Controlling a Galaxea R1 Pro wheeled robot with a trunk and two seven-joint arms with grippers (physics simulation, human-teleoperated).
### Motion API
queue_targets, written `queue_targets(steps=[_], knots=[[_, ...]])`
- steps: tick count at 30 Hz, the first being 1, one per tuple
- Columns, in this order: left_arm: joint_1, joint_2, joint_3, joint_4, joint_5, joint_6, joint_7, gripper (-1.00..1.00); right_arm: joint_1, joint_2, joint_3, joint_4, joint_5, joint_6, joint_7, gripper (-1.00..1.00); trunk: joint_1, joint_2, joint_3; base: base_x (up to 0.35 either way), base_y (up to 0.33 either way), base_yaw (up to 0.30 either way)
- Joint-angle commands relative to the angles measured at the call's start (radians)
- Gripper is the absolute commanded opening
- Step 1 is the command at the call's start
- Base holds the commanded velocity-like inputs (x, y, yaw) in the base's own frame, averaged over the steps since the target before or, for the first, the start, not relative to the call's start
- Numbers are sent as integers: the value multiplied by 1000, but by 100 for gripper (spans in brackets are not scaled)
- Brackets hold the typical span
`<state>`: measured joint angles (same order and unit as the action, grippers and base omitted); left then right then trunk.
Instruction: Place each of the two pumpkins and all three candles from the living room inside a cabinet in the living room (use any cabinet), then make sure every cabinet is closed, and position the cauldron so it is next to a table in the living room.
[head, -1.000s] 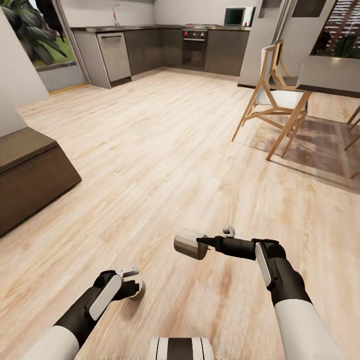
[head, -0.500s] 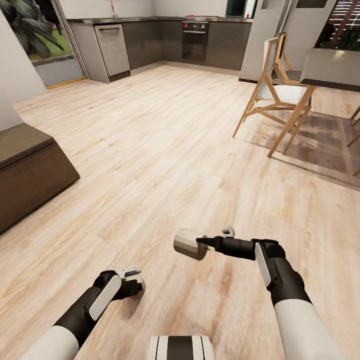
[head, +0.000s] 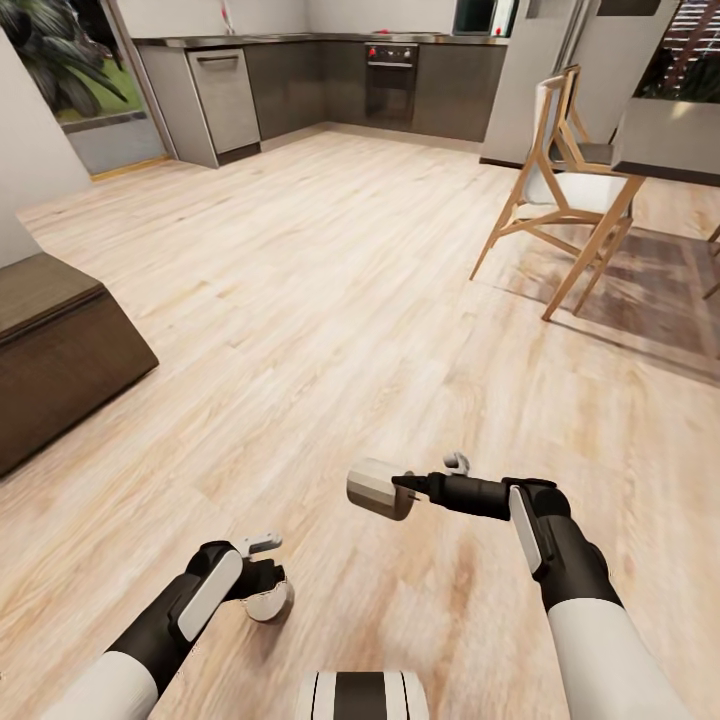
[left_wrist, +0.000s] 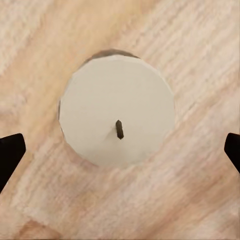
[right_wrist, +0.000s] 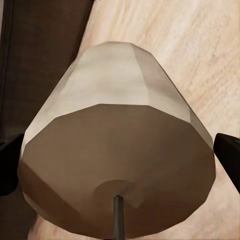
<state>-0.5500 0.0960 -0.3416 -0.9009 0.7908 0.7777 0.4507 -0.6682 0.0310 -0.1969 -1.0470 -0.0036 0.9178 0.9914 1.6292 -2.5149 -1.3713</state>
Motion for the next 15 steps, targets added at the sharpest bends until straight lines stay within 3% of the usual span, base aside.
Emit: queue_targets(steps=[1,15], knots=[[-1,2,-4,-1,10,0,9,100,-1,1,-3,-1,-1,9,3,-100,0,0,-1,72,93,0],[-1,1,-5,-1,10,0,9,100,-1,3,-2,-1,1,9,3,-100,0,0,-1,88,35,0]])
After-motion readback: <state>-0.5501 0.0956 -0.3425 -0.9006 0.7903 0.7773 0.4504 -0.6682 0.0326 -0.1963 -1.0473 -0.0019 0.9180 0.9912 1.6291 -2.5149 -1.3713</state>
